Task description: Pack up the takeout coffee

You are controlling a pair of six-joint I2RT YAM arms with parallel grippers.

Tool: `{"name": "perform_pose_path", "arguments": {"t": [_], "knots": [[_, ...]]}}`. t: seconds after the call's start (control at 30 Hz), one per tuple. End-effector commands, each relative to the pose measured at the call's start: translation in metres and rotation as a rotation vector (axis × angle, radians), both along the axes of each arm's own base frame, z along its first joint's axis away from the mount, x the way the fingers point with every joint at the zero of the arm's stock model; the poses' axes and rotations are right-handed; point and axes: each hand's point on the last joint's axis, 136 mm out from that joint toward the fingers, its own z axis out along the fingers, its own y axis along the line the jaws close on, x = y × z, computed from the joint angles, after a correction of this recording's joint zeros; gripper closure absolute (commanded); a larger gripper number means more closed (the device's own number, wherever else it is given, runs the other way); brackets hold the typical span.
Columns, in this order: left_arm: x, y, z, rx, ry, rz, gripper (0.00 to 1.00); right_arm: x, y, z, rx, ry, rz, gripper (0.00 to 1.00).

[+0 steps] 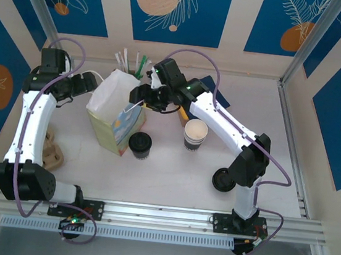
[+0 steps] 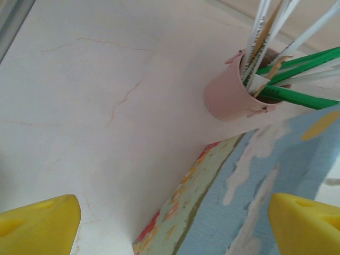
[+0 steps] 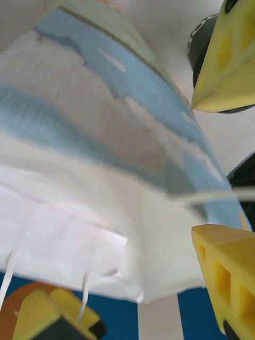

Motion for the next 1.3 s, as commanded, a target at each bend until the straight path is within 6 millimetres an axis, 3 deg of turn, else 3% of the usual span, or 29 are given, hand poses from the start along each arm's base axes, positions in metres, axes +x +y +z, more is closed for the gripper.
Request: {"name": "perform_pose_path", "arguments": {"t": [0.0,0.2,0.3,0.4,0.87,1.07,1.27], "knots": [[-0.001,-0.006,0.016,-0.031,-0.063,-0.032,0.1,-0.009,-0.002,0.03,0.044,-0.011,0.008,0.41],[0.0,-0.011,0.016,-0.055,-0.067,-0.05,0.1,-0.006,-0.003,0.047,0.067,-0.026,-0.008,0.34],[0.0,-0.01,0.015,-0.052,-0.064,-0.051,0.1,-0.006,-0.004,0.053,0.078,-0.019,-0.013,0.24],[0.0,-0.012,0.013,-0.058,-0.061,-0.056,0.1,-0.005,-0.001,0.055,0.084,-0.016,-0.011,0.23],[-0.001,-0.017,0.019,-0.076,-0.082,-0.081,0.14,-0.006,-0.002,0.009,0.011,0.052,-0.024,0.3],[-0.005,-0.037,0.022,-0.134,-0.113,-0.175,0.21,-0.007,-0.007,-0.002,-0.005,0.06,-0.029,0.3],[-0.017,-0.062,0.01,-0.182,-0.09,-0.286,0.26,-0.006,-0.007,-0.003,0.001,0.061,-0.029,0.3]]}}
